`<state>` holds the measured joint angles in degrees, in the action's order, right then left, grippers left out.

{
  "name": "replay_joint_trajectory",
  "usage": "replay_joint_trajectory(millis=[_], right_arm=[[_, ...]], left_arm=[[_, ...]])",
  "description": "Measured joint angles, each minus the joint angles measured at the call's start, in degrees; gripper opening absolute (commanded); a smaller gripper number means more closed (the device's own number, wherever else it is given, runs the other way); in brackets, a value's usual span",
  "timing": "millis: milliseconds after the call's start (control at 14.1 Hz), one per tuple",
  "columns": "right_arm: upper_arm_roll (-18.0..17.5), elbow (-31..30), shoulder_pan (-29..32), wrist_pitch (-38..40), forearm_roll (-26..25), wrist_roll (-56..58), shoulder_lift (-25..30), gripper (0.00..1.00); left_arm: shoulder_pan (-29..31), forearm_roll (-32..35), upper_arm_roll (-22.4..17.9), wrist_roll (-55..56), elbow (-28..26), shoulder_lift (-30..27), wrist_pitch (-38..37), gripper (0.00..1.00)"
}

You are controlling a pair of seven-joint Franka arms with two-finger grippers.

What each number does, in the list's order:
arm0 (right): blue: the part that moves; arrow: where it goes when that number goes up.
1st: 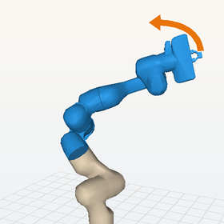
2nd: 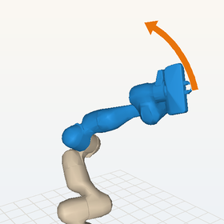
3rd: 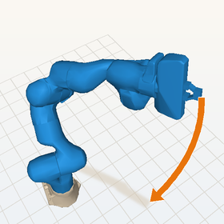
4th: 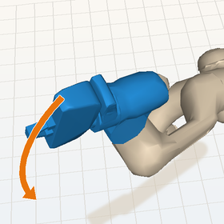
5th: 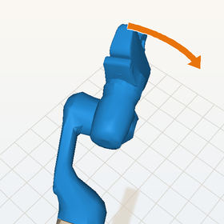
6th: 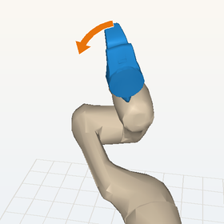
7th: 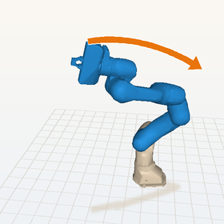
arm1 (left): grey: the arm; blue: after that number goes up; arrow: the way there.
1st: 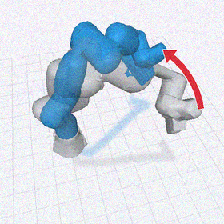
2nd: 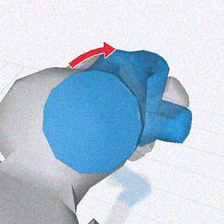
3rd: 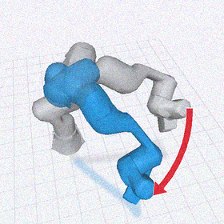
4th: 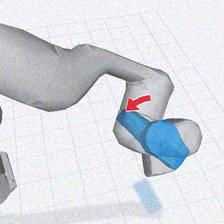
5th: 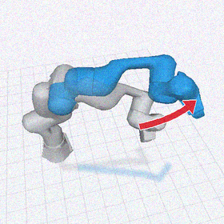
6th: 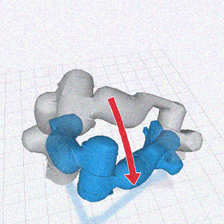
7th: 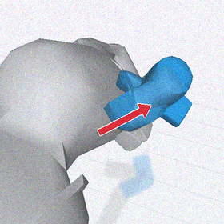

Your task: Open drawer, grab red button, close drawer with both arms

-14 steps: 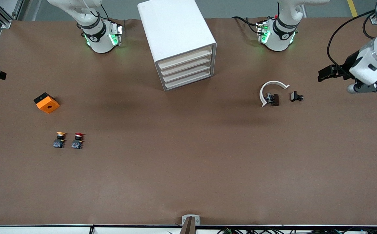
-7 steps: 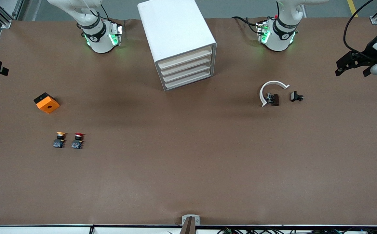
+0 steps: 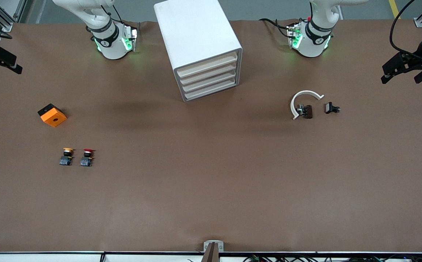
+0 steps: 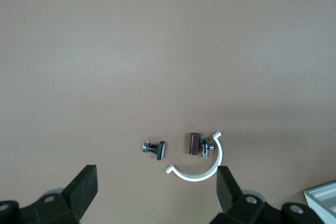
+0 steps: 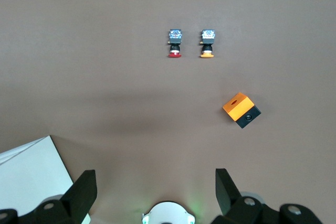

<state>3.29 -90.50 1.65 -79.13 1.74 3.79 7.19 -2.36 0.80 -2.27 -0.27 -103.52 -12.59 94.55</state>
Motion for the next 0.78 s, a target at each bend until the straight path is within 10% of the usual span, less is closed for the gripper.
replay_joint_trajectory(millis=[783], right_arm=[[0.36, -1.32, 0.00, -2.03, -2.95, 1.25, 0.68, 1.00]], left_arm=[[-0.29, -0.06, 0.86, 2.34, 4.82, 3.01, -2.57, 1.00]])
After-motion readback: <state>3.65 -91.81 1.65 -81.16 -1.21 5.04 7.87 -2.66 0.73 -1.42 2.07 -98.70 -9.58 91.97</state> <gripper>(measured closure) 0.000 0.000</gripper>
